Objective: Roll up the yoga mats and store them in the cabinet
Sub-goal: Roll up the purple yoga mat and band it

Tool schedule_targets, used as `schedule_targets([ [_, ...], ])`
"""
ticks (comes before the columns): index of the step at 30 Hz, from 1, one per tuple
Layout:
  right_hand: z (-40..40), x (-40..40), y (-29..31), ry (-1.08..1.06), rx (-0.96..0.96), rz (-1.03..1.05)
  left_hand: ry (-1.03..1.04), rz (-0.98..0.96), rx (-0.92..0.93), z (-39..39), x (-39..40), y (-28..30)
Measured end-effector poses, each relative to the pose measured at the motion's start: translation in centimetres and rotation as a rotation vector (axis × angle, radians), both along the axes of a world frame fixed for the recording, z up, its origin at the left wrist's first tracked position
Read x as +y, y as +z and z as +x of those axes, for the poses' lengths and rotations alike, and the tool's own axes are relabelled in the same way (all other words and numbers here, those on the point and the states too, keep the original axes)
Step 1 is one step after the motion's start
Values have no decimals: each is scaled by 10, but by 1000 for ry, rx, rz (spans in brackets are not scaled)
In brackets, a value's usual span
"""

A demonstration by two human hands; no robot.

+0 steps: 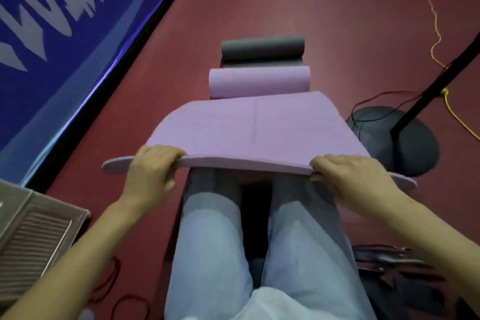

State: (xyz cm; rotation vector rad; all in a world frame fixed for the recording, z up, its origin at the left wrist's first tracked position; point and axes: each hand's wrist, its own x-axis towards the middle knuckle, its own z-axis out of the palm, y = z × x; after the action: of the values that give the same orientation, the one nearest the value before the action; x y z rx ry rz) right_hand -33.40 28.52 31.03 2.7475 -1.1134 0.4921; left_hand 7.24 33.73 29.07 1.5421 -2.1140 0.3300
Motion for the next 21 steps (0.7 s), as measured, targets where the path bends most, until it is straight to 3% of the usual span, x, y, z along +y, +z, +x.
schedule_targets([
  [9, -30, 61, -72, -132, -192, 110, -74, 219, 37, -18, 64, -44],
  [13, -26, 59, -75, -157, -210, 129, 9, 245, 125, -32, 71, -55],
  [17, -28, 64, -73, -171, -259, 279, 104, 266, 240, -36, 67, -48],
  [21, -29, 52, -63, -142, -290, 396, 216, 328, 243, -39, 60, -42],
])
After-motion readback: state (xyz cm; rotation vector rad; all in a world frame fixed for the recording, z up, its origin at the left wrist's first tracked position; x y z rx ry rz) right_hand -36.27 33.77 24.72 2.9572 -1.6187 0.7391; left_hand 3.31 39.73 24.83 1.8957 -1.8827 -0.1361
